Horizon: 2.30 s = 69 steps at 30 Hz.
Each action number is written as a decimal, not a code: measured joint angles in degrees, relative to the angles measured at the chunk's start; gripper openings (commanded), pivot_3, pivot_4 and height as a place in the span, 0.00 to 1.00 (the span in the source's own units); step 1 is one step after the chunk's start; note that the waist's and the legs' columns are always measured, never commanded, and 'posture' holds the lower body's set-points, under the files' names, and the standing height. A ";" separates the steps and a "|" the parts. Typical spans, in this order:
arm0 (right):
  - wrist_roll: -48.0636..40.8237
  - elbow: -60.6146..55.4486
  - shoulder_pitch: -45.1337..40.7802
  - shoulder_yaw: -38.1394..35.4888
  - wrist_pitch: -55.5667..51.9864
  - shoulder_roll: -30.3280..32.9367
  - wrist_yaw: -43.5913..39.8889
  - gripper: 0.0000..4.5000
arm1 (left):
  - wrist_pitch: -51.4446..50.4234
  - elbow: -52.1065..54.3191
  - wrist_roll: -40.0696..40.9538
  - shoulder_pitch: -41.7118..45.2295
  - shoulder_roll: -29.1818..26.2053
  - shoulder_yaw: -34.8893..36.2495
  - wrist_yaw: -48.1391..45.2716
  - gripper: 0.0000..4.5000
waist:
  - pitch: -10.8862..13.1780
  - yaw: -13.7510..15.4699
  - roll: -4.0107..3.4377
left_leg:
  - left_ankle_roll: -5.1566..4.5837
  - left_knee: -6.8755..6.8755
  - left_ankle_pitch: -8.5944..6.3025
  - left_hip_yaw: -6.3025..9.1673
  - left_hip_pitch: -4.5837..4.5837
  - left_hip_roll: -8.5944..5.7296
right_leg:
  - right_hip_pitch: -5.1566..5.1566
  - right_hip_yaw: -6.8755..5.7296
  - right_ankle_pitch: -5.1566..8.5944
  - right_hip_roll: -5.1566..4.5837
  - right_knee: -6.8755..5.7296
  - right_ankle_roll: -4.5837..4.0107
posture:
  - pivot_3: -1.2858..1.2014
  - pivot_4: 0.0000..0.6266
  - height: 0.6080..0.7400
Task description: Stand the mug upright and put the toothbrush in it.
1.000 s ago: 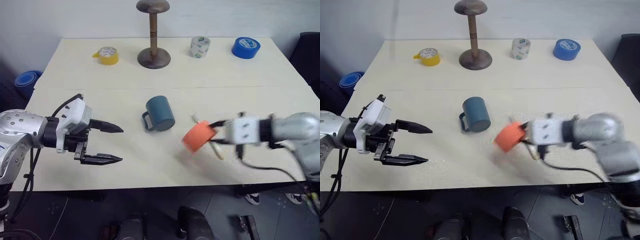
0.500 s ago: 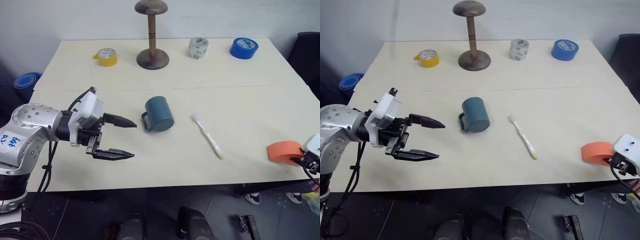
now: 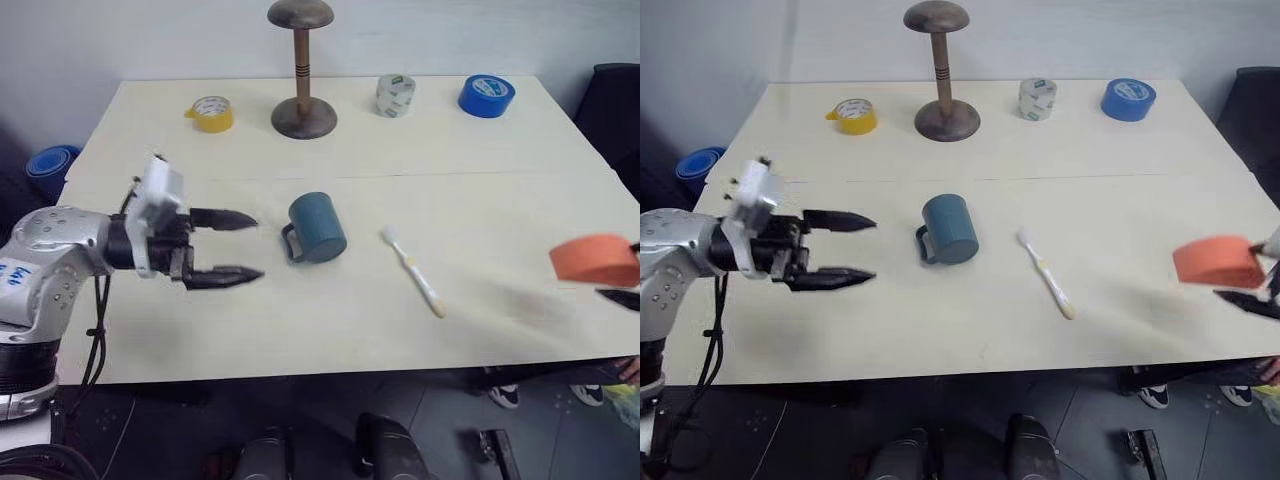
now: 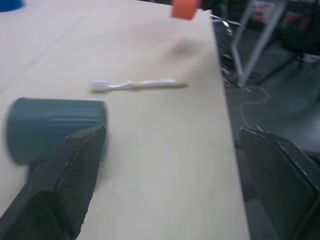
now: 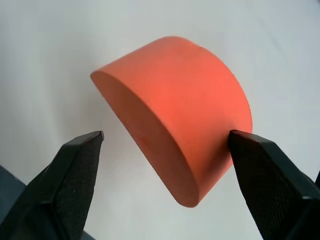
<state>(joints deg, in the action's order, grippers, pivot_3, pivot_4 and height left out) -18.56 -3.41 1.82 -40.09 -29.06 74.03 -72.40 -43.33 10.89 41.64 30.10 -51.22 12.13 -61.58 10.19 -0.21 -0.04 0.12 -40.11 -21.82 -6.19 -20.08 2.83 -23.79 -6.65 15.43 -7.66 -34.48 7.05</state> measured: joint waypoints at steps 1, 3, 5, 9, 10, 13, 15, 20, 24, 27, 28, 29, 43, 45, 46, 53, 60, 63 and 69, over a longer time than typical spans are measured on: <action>-4.08 -1.70 -2.46 -0.51 -4.54 0.89 -0.93 0.90 | -2.18 -0.60 0.77 -0.05 0.54 1.96 2.86 1.00 | 0.00 0.00 0.00 | 0.00 0.01 0.00 0.04 0.00 0.01 | 0.00 -0.02 0.00 0.00 -0.01 0.00 | 0.52 0.24 1.00; -14.56 -6.28 -9.01 -0.25 -14.81 1.36 -0.91 0.94 | -6.76 -0.72 0.86 -0.05 1.13 3.49 9.44 1.00 | 0.01 0.10 0.02 | 0.01 -0.01 0.00 0.14 -0.01 0.00 | 0.00 0.02 0.00 -0.01 -0.06 0.00 | 0.52 0.24 1.00; -22.79 -10.54 -13.57 1.18 -22.17 1.46 0.68 1.00 | -12.70 -0.73 0.21 0.80 2.12 3.41 16.27 1.00 | 0.00 0.29 0.05 | 0.02 -0.02 -0.01 0.24 -0.02 -0.02 | 0.03 0.03 0.00 0.00 -0.09 0.00 | 0.52 0.24 1.00; -35.63 -18.65 -20.37 8.73 -30.82 -1.62 6.53 1.00 | -29.62 -2.68 -3.07 5.69 7.17 0.59 31.68 1.00 | 0.01 1.67 0.30 | 0.01 -0.12 -0.01 0.43 -0.22 -0.15 | 0.01 0.20 -0.02 0.02 -0.03 0.03 | 0.52 0.24 1.00; -37.47 -18.85 -23.79 11.10 -32.02 -3.78 9.38 1.00 | -34.90 -3.63 -4.34 8.30 10.11 0.31 35.34 1.00 | -0.02 1.81 0.36 | 0.00 -0.24 -0.02 0.49 -0.22 -0.19 | 0.05 0.22 -0.04 0.01 -0.11 0.06 | 0.52 0.24 1.00; -41.13 -20.80 -28.75 15.55 -33.57 -5.72 14.18 1.00 | -44.17 -3.64 -5.34 14.37 17.39 -1.26 40.97 1.00 | 0.05 2.21 0.47 | 0.00 -0.36 -0.02 0.67 -0.42 -0.23 | -0.03 0.17 -0.05 0.02 -0.15 0.09 | 0.52 0.24 1.00; -40.24 -20.64 -30.19 17.73 -33.26 -5.93 16.27 1.00 | -45.69 -3.93 -6.27 17.19 20.22 -1.35 43.02 1.00 | 0.06 2.03 0.49 | 0.01 -0.33 -0.03 0.67 -0.41 -0.21 | -0.04 0.11 -0.06 0.04 -0.17 0.10 | 0.52 0.24 1.00; -27.88 -15.62 -19.09 18.71 -26.12 -2.82 16.31 1.00 | -44.76 -4.74 -7.58 18.41 19.24 -1.36 43.33 1.00 | 0.05 1.69 0.50 | 0.04 -0.22 -0.01 0.59 -0.35 -0.19 | -0.07 0.09 -0.06 0.03 -0.19 0.11 | 0.52 0.24 1.00; -21.61 -13.70 -10.46 15.26 -21.43 -2.71 13.84 1.00 | -40.70 -4.71 -8.30 15.57 12.79 -1.41 40.28 1.00 | 0.05 1.28 0.49 | 0.09 -0.18 0.02 0.33 -0.25 -0.14 | -0.16 0.22 -0.06 0.04 -0.29 0.11 | 0.52 0.24 1.00; -21.84 -17.14 -13.27 14.82 -20.71 -3.80 15.41 1.00 | -33.22 -2.67 -7.85 12.37 8.25 -1.48 33.59 1.00 | 0.05 0.81 0.49 | 0.19 -0.18 0.07 0.30 -0.20 -0.07 | -0.16 0.27 -0.03 0.11 -0.29 0.06 | 0.52 0.24 1.00; -21.85 -18.16 -14.52 15.42 -20.55 -4.23 16.15 1.00 | -29.84 -1.69 -7.42 11.09 6.46 -1.43 29.96 1.00 | 0.05 0.82 0.49 | 0.20 -0.18 0.07 0.31 -0.19 -0.06 | -0.16 0.28 -0.03 0.11 -0.30 0.05 | 0.52 0.24 1.00; -21.83 -18.99 -16.03 16.42 -20.35 -4.93 16.99 1.00 | -25.79 -0.22 -6.80 8.96 3.95 -1.04 25.49 1.00 | 0.05 0.67 0.49 | 0.22 -0.18 0.05 0.28 -0.21 -0.05 | -0.22 0.29 -0.02 0.11 -0.31 0.04 | 0.52 0.24 1.00; -6.09 -24.59 -27.42 50.67 -6.12 -19.74 19.27 1.00 | 4.23 2.76 -6.80 -8.99 -19.82 2.90 -15.54 1.00 | 0.09 0.38 0.45 | 0.18 -0.06 0.01 -0.11 -0.49 -0.05 | -0.79 0.49 0.04 0.13 -0.42 -0.07 | 0.52 0.24 1.00; -1.56 -22.96 -27.35 53.89 -1.48 -19.98 18.26 1.00 | 3.76 3.03 -6.18 -8.98 -19.82 3.11 -15.33 1.00 | 0.09 0.29 0.45 | 0.13 -0.04 -0.03 -0.16 -0.50 -0.05 | -0.85 0.49 0.04 0.12 -0.46 -0.06 | 0.52 0.24 1.00; -0.31 -22.02 -27.45 54.52 -0.42 -20.78 18.23 1.00 | 3.48 3.28 -5.89 -8.99 -19.82 3.15 -15.24 1.00 | 0.09 0.19 0.45 | 0.13 -0.04 -0.04 -0.19 -0.50 -0.05 | -0.86 0.48 0.03 0.12 -0.46 -0.05 | 0.52 0.24 1.00; 8.00 -16.76 -28.62 60.38 5.20 -27.78 18.39 1.00 | 1.45 5.45 -3.35 -9.64 -19.82 5.01 -14.99 1.00 | 0.09 -0.13 0.46 | 0.14 -0.04 -0.03 -0.32 -0.44 0.00 | -0.94 0.50 0.03 0.13 -0.57 -0.06 | 0.52 0.24 1.00; 21.27 -12.25 -29.85 64.39 18.57 -27.85 19.34 1.00 | 1.23 6.15 -2.88 -10.29 -19.82 5.46 -14.73 1.00 | 0.09 0.03 0.46 | 0.14 -0.05 -0.04 -0.37 -0.45 -0.01 | -0.95 0.54 0.03 0.11 -0.55 -0.06 | 0.52 0.24 1.00; 23.60 -12.80 -28.80 62.74 20.24 -25.24 19.41 1.00 | 1.28 6.21 -2.83 -10.62 -19.82 5.80 -14.71 1.00 | 0.09 0.03 0.46 | 0.14 -0.05 -0.03 -0.36 -0.45 -0.01 | -0.95 0.54 0.03 0.11 -0.55 -0.06 | 0.52 0.24 1.00; 23.15 -16.71 -23.41 55.08 22.16 -21.74 18.14 1.00 | 1.34 6.42 -2.55 -11.67 -19.81 7.22 -14.63 1.00 | 0.09 -0.06 0.45 | 0.14 -0.05 -0.03 -0.38 -0.40 0.01 | -0.94 0.55 0.04 0.13 -0.57 -0.06 | 0.52 0.24 1.00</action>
<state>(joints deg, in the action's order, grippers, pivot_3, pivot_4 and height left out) 4.59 -20.12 -21.59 14.99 -6.91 52.29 -54.25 -42.00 17.30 39.09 18.44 -71.03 19.35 -76.21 10.28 -0.27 0.42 0.26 -40.16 -21.85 -6.57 -20.48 2.84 -24.73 -6.10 15.46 -7.53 -35.04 6.98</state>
